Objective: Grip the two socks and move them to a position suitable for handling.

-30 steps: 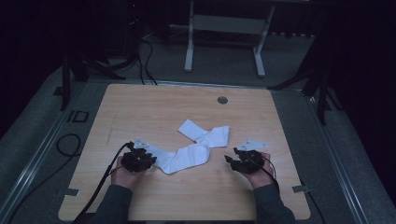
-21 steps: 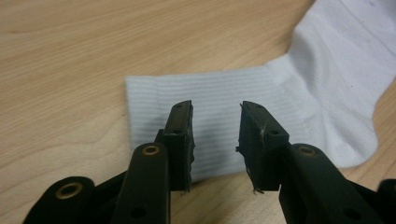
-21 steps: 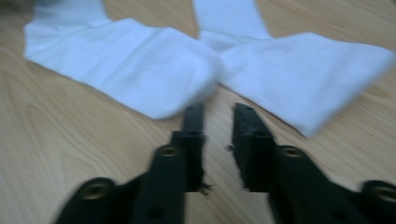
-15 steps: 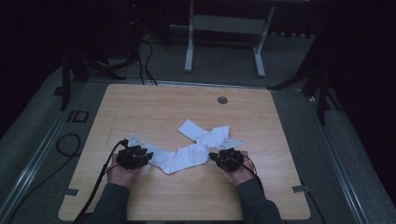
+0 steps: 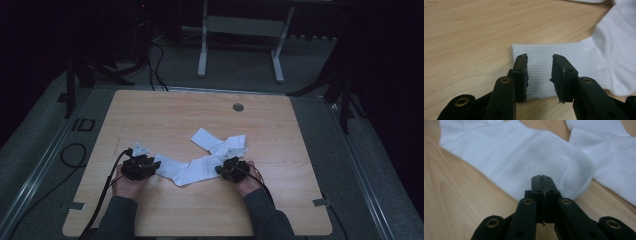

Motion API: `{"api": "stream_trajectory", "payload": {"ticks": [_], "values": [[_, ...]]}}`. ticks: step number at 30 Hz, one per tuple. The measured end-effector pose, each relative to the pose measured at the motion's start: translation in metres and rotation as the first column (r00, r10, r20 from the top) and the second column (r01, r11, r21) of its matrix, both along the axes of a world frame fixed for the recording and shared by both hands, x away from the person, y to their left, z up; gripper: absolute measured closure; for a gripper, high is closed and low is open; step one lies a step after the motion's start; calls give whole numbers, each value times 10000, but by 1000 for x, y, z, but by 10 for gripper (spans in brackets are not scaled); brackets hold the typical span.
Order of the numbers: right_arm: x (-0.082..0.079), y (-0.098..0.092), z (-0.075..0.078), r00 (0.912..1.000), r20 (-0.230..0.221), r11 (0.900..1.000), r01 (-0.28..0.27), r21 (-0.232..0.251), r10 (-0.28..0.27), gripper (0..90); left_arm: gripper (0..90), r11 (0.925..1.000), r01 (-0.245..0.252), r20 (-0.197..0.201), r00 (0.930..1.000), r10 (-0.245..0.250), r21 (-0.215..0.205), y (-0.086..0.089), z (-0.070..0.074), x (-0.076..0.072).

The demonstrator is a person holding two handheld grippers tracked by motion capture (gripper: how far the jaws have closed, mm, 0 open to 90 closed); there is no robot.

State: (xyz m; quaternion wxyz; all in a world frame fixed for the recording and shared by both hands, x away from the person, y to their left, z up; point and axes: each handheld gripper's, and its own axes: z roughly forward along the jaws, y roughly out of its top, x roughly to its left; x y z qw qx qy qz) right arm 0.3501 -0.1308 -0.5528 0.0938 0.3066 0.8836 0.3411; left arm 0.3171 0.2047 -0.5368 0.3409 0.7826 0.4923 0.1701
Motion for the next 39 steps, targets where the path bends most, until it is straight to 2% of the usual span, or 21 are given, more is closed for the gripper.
{"api": "stream_trajectory", "payload": {"ticks": [9,19,21,25,26,28,29,33,38,39], "values": [[-19,-20,4,9992,-195,9984,-368,-418,360,890,658,10000,-48,-28,10000,48,18,0,-1,1],[-37,-62,7,9988,-408,9973,-308,-670,281,885,658,9999,-1,-71,10000,1,104,-1,-2,1],[-37,-71,7,9989,-423,9969,-220,-750,188,881,658,9999,-11,-76,10000,12,114,-1,-2,1],[-34,-90,10,9981,-260,9925,534,-1097,-566,865,658,9999,-30,-74,10000,31,133,-1,-2,2],[-34,-92,11,9975,-213,9925,651,-1034,-677,861,658,9999,-27,-91,10000,28,119,-2,-3,2],[-34,-92,12,9971,-195,9934,722,-886,-742,854,658,9999,-33,-114,9999,34,137,-2,-3,2],[-36,-84,16,9979,55,9957,651,-659,-649,846,658,9999,-32,-121,9999,33,144,-2,-3,2],[-36,-56,19,9993,317,9990,235,-379,-223,877,658,9999,-33,-110,9999,34,169,-2,-3,2],[-32,-18,12,9991,211,9988,-368,-312,374,897,658,9998,-50,-130,9999,53,168,-1,-4,2],[-32,-18,12,9991,211,9988,-368,-312,374,897,658,9998,-50,-130,9999,53,168,-1,-4,2]]}}
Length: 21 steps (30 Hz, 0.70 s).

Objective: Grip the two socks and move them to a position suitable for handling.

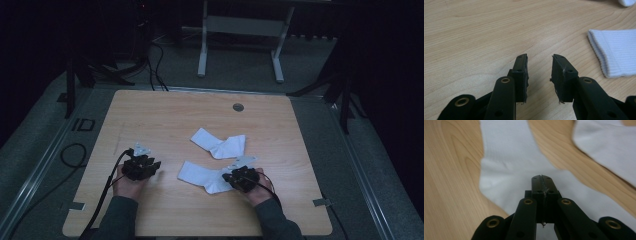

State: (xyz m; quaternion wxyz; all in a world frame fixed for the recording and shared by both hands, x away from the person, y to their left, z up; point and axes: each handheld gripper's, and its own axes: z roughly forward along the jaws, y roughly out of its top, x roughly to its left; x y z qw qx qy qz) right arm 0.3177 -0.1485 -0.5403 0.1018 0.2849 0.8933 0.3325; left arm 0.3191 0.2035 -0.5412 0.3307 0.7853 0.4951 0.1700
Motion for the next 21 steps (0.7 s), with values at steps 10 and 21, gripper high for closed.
{"api": "stream_trajectory", "payload": {"ticks": [10,21], "values": [[-11,14,-9,9947,-489,9958,-911,-109,905,898,658,10000,-64,39,10000,64,-28,2,0,0],[-14,-2,2,9933,-487,9945,-1051,-2,1050,896,658,10000,-99,-23,9999,99,-3,2,-1,0]]}}
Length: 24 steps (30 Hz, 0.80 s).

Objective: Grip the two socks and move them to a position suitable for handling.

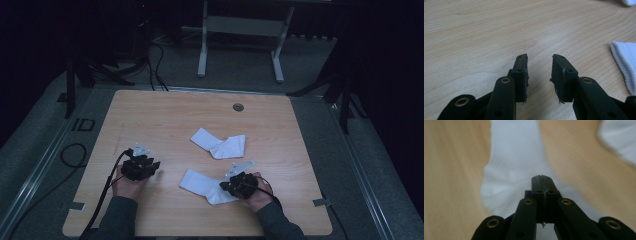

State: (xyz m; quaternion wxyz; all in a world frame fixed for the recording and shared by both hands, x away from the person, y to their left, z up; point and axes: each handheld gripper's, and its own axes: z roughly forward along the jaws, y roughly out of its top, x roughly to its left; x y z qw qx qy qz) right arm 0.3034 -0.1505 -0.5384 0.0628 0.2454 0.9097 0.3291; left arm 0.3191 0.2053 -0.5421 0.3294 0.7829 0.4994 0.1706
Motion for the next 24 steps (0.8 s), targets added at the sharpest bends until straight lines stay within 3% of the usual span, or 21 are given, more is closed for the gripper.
{"api": "stream_trajectory", "payload": {"ticks": [4,7,13,21,24], "values": [[17,-4,17,9964,530,9978,646,169,-654,897,658,10000,-1,-4,10000,1,3,0,0,0],[38,-4,22,9909,690,9931,1137,271,-1153,898,659,10000,20,-5,10000,-20,39,0,0,0],[74,1,17,9779,582,9797,2004,113,-2007,898,658,10000,1,-30,10000,-1,64,0,-1,0],[98,10,7,9674,471,9681,2500,-172,-2490,898,658,10000,-3,-24,10000,3,90,0,-2,0],[104,14,4,9671,358,9671,2529,-289,-2519,898,658,9999,1,-67,10000,0,107,0,-2,1]]}}
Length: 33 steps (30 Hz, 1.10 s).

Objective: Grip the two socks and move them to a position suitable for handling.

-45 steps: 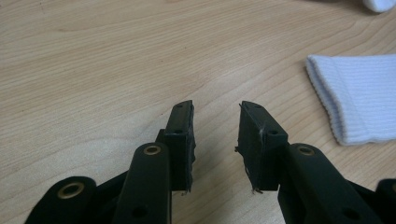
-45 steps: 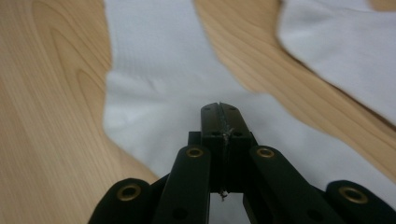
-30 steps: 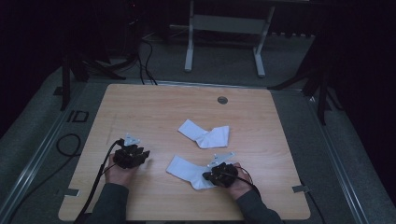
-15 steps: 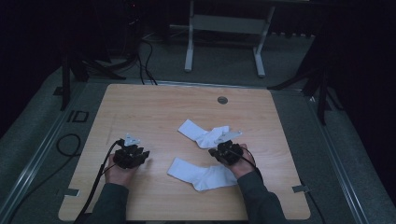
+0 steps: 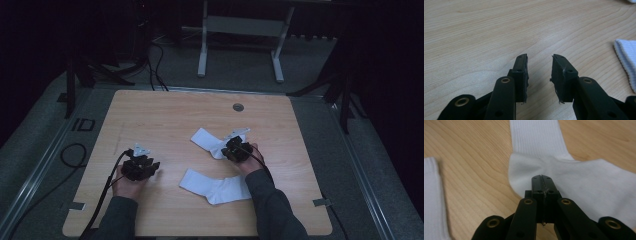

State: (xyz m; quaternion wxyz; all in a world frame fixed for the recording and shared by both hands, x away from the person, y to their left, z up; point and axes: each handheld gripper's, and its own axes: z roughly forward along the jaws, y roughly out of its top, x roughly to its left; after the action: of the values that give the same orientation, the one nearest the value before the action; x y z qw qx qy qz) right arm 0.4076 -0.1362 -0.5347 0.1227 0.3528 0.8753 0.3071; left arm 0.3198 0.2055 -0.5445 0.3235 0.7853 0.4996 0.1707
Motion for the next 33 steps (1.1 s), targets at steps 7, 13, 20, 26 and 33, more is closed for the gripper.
{"api": "stream_trajectory", "payload": {"ticks": [7,13,20,26,33], "values": [[-5,17,-10,9966,-402,9972,-728,-193,719,898,658,10000,-45,2,10000,45,-3,1,0,0],[-22,29,-10,9859,-529,9868,-1602,-236,1588,898,658,10000,-49,5,10000,49,0,0,0,0],[-36,35,-10,9718,-705,9740,-2262,-100,2249,897,658,10000,-56,-8,10000,56,17,0,-1,0],[-40,17,5,9801,-208,9803,-1976,36,1976,776,658,10000,-66,-10,10000,67,55,1,-1,0],[-35,-28,25,9973,232,9970,-700,335,693,626,658,10000,-84,-9,10000,84,49,1,-1,0]]}}
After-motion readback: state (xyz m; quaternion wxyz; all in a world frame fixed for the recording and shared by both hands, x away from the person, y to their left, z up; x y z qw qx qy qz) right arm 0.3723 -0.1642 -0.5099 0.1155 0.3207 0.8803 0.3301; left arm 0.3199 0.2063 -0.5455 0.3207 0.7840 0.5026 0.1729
